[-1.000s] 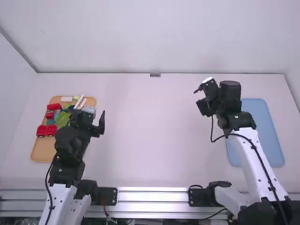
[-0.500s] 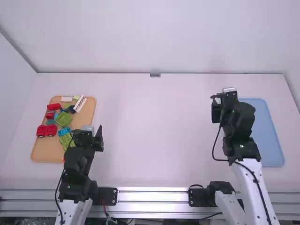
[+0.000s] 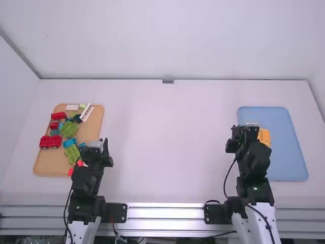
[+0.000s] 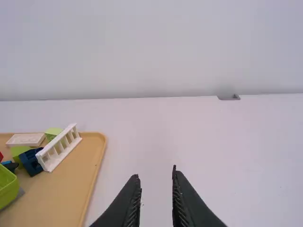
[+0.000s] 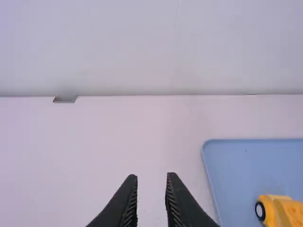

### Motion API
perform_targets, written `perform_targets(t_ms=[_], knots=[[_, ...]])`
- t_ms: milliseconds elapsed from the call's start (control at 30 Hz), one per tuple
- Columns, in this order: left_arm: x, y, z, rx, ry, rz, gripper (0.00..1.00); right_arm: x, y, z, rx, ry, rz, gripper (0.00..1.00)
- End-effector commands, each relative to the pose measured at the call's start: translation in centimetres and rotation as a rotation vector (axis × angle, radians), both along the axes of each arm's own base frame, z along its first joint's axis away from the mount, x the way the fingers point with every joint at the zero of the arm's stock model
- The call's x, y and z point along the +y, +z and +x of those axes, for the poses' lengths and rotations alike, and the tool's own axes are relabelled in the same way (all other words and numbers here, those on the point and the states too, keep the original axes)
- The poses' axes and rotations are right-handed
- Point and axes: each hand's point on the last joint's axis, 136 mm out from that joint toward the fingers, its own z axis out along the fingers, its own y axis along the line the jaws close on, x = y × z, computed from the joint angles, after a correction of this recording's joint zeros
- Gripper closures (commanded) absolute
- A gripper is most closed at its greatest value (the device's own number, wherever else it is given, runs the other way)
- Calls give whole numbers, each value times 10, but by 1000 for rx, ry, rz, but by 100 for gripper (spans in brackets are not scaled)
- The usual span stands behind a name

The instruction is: Assemble lego blocks to make yellow taxi

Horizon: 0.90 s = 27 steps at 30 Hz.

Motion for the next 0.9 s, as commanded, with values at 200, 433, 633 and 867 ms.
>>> perform_targets(t_ms=[200, 433, 633, 867], knots=[[1, -5, 0, 8, 7, -6, 93, 0, -36, -18, -5, -2, 14, 99], [1, -5, 0, 8, 7, -6, 100, 0, -64, -27, -5, -2, 14, 100], [1, -5, 0, 8, 7, -6, 100, 0, -86, -32, -5, -2, 14, 100], [1, -5, 0, 8, 7, -6, 100, 0, -70, -32, -78, -2, 14, 100]])
